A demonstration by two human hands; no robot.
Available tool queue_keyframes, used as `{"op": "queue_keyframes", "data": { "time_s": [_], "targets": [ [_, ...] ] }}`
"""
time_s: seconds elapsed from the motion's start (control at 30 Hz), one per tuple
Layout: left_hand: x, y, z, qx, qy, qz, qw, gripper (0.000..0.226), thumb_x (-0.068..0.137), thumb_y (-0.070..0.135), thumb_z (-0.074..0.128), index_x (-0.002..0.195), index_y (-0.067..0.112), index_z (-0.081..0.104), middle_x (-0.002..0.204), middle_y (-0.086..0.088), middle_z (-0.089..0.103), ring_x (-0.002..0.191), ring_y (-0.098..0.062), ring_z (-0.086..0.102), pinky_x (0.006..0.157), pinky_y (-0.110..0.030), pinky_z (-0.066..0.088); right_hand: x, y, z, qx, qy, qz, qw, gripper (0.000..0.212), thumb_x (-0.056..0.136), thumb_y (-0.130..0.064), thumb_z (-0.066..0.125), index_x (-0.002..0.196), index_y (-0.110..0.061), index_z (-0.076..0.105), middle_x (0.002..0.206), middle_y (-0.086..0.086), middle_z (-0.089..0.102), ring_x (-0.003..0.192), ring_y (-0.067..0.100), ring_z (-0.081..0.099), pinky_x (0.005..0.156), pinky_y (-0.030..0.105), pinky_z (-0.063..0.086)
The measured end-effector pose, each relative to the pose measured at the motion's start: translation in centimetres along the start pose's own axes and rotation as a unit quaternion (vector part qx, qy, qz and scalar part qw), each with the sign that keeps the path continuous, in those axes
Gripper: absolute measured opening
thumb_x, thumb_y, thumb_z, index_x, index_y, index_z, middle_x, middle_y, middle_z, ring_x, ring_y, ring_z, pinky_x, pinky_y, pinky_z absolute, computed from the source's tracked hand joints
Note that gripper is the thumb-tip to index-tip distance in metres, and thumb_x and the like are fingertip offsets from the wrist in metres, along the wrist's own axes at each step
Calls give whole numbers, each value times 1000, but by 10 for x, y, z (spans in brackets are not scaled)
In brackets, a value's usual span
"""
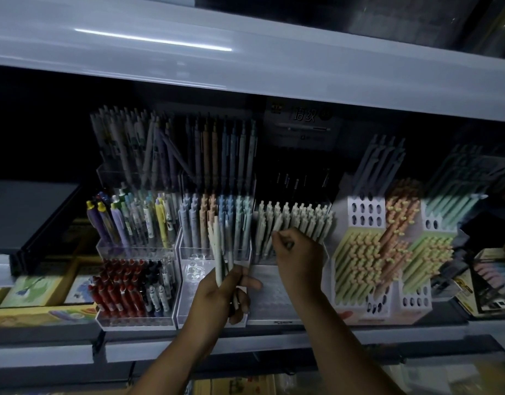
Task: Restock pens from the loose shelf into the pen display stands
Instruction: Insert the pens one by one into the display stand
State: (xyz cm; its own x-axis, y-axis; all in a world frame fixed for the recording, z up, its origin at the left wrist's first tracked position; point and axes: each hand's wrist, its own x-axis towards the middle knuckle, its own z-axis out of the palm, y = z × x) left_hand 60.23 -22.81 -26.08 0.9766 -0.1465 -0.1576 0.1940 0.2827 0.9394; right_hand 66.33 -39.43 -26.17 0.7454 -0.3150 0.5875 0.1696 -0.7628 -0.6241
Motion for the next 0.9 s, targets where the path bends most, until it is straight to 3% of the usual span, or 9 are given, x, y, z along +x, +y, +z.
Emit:
{"op": "queue_keyframes", "data": {
  "time_s": [0.13, 0.23, 0.4, 0.47, 0.57, 0.7, 0.8, 0.9],
  "targets": [
    [-1, -3, -4, 37, -6, -3, 999, 38, 104, 31, 51, 90, 5, 75, 80, -40, 64, 38, -22, 37, 46, -26, 28, -6, 8, 9, 4, -29, 11, 1000, 22, 89, -20, 76, 70, -13, 67, 62, -3, 66, 53, 10, 60, 49, 25, 45],
    [-1, -3, -5, 29, 0, 12, 1000, 43, 101, 38, 51, 93, 3, 76, 64, -35, 56, 36, -21, 33, 46, -27, 26, -7, 10, 13, -19, -35, 11, 999, 23, 89, -21, 76, 70, -14, 64, 63, -3, 66, 55, 12, 60, 51, 21, 39],
    [0, -2, -5, 23, 4, 43, 999, 38, 103, 39, 49, 91, 18, 78, 76, -42, 53, 44, -22, 32, 49, -32, 26, -4, 8, 14, -47, -46, -6, 998, 20, 88, -19, 74, 74, -13, 62, 69, 1, 66, 62, 18, 63, 54, 30, 50],
    [0, -2, -5, 21, 9, 48, 999, 36, 101, 38, 51, 94, 15, 77, 78, -39, 58, 44, -22, 32, 48, -31, 26, -5, 8, 15, -54, -49, -20, 997, 19, 88, -19, 74, 75, -12, 62, 71, 1, 67, 63, 18, 63, 54, 31, 51],
    [1, -2, -5, 24, 13, 42, 999, 40, 101, 36, 52, 97, 2, 72, 62, -23, 59, 41, -21, 32, 45, -28, 27, -8, 8, 16, -51, -51, -27, 997, 16, 89, -18, 73, 77, -12, 64, 73, 1, 68, 64, 17, 64, 54, 25, 47],
    [-1, -1, -5, 42, -4, 50, 998, 41, 102, 37, 52, 86, 5, 73, 61, -37, 50, 41, -22, 32, 45, -27, 28, -7, 10, 16, -47, -53, -19, 997, 17, 89, -19, 73, 77, -13, 63, 72, 0, 67, 64, 17, 63, 55, 25, 43],
    [-1, -1, -4, 50, -19, 57, 997, 41, 102, 35, 52, 85, 5, 74, 56, -35, 43, 39, -21, 33, 45, -28, 30, -5, 9, 14, -30, -83, 9, 996, 19, 92, -24, 70, 79, -15, 60, 72, 0, 66, 66, 17, 62, 57, 30, 49],
    [0, -2, -2, 40, -18, 49, 998, 40, 101, 34, 52, 92, 1, 75, 51, -20, 46, 38, -20, 34, 46, -27, 30, -8, 6, 9, 24, -146, 110, 983, 16, 92, -27, 69, 89, -21, 55, 77, -2, 66, 66, 19, 65, 59, 38, 57]
  ]
}}
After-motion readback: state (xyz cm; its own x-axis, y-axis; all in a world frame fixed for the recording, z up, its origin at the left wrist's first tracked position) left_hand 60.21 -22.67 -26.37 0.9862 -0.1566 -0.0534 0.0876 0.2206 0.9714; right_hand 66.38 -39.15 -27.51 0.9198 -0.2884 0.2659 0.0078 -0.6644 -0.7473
